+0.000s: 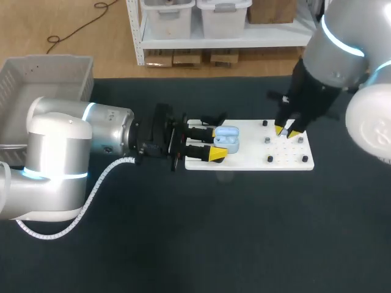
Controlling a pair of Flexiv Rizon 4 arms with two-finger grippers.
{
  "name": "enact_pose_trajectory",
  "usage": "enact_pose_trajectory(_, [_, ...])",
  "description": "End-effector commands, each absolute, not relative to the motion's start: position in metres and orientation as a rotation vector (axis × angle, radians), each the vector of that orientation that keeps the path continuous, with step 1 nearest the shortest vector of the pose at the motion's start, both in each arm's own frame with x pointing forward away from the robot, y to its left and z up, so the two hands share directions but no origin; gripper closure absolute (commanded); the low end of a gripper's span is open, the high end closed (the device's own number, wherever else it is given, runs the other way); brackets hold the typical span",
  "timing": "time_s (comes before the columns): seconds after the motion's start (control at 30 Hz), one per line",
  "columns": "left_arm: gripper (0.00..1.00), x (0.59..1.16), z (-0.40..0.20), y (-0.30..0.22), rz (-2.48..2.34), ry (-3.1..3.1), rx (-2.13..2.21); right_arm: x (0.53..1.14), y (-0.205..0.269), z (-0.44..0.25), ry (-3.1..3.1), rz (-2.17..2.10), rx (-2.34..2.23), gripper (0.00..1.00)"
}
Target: Pick up each earbud case from the left stands, insert the matching earbuds, close the lid, and place the case in the box.
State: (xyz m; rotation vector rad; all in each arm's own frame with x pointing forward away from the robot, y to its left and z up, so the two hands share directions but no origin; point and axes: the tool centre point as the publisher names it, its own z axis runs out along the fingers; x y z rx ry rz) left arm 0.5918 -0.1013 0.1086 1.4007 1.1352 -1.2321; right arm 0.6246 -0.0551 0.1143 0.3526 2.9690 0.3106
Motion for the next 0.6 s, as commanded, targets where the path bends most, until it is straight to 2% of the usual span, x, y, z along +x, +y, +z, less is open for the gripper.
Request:
enact_pose_trajectory(0.03, [1.0,0.59,0.108,-0.101,-1.226,1.136,1.397,0.616,-0.046,0.149,3.003,0.256,0.328,1.0])
enact_pose_trajectory(0.33, [1.0,0.59,0.108,-0.101,-1.226,1.136,1.397,0.603,-0.025,0.19,3.035,0.19,0.242,1.0])
enact_pose_trajectory(0.6, [1.0,0.59,0.108,-0.101,-1.226,1.136,1.397,0.587,0.002,0.213,3.088,0.301,0.091,1.0])
